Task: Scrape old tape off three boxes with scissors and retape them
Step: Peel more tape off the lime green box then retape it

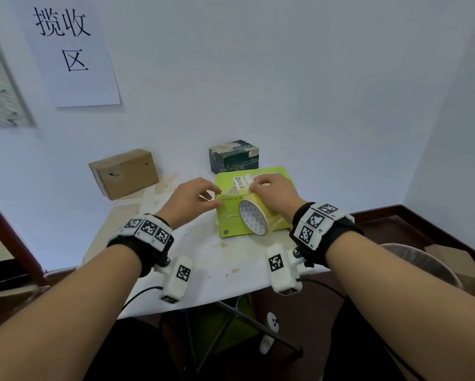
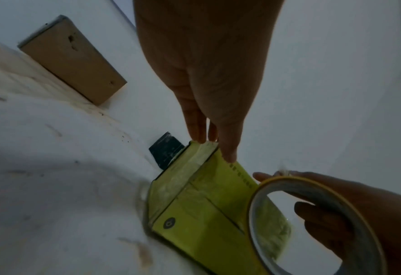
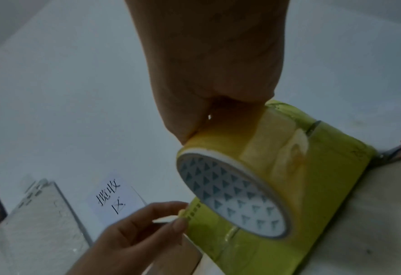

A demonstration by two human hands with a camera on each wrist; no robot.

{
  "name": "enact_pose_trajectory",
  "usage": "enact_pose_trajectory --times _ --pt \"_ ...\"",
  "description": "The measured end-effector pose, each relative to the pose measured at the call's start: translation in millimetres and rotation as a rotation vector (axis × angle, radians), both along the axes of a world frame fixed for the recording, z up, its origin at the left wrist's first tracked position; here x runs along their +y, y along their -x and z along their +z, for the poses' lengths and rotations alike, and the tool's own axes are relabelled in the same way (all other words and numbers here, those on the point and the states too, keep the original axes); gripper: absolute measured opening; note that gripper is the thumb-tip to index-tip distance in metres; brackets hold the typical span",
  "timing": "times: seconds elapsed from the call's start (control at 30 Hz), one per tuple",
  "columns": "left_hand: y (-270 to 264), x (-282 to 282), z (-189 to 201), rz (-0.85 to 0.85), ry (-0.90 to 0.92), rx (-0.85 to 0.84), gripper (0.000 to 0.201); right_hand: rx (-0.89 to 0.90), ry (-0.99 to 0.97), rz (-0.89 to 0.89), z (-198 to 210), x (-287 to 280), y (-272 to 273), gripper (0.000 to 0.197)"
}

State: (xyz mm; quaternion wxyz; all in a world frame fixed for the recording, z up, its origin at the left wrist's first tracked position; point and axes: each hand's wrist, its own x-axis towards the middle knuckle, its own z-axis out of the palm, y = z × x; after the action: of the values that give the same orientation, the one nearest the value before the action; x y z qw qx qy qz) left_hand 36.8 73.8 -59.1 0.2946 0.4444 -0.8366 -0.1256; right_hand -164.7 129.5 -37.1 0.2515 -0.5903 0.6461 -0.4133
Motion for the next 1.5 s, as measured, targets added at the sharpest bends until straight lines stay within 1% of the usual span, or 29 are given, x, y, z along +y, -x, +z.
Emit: enact_pose_trajectory --times 0.1,0.17,0.27,0.33,0.43,0.5,0.57,0.63,0.7,0.8,0.9,0.97,1.0,1.07,1.17,1.27,1.5 --pt "0 -4 -10 -0.031 0.133 0.035 0.01 0.007 -0.037 0.046 -12 -4 1 0.018" --pt "2 -3 -13 -0.043 0.183 0.043 0.008 0.002 -0.038 0.054 -23 -7 3 0.018" --pt "6 -2 -15 -0.036 0.187 0.069 0.009 -0.033 -0.035 0.029 -29 -13 5 0.018" --pt "7 -2 -15 -0.014 0.178 0.076 0.011 -0.047 -0.033 0.025 -28 -15 4 0.021" --pt "9 0 -14 0.032 0.144 0.097 0.01 -0.069 -0.026 0.027 -29 -17 4 0.021" --pt "11 4 -12 0.091 0.063 0.17 0.006 -0.074 -0.022 0.023 -33 -18 4 0.017" --pt "15 5 -10 0.158 -0.032 0.209 0.005 -0.066 -0.015 0.021 -36 -17 3 0.018" --pt "17 6 -7 0.201 -0.188 0.297 0.004 -0.054 -0.001 0.015 -39 -18 2 0.02" --pt "18 6 -4 0.182 -0.376 0.432 0.002 -0.054 0.016 0.012 -40 -19 1 0.021" --pt "18 3 0 0.138 -0.594 0.623 0.013 -0.083 0.025 0.018 -41 -19 2 0.02" --pt "20 0 5 0.201 -0.82 0.786 0.018 -0.113 0.023 0.022 -43 -19 4 0.02" --pt "23 -1 7 0.245 -0.944 0.85 0.017 -0.103 0.021 0.031 -44 -19 6 0.021" --pt "24 -2 9 0.261 -0.962 0.85 0.018 -0.089 0.021 0.037 -44 -19 6 0.022" --pt "26 -5 11 0.276 -0.93 0.813 0.019 -0.063 0.018 0.041 -44 -19 6 0.022" --pt "27 -5 11 0.278 -0.878 0.776 0.017 -0.072 0.003 0.038 -41 -18 6 0.021" --pt "27 -5 9 0.267 -0.838 0.78 0.016 -0.083 -0.003 0.041 -38 -15 6 0.021" --pt "27 -3 3 0.24 -0.752 0.809 0.013 -0.043 0.002 0.032 -41 -23 8 0.023"
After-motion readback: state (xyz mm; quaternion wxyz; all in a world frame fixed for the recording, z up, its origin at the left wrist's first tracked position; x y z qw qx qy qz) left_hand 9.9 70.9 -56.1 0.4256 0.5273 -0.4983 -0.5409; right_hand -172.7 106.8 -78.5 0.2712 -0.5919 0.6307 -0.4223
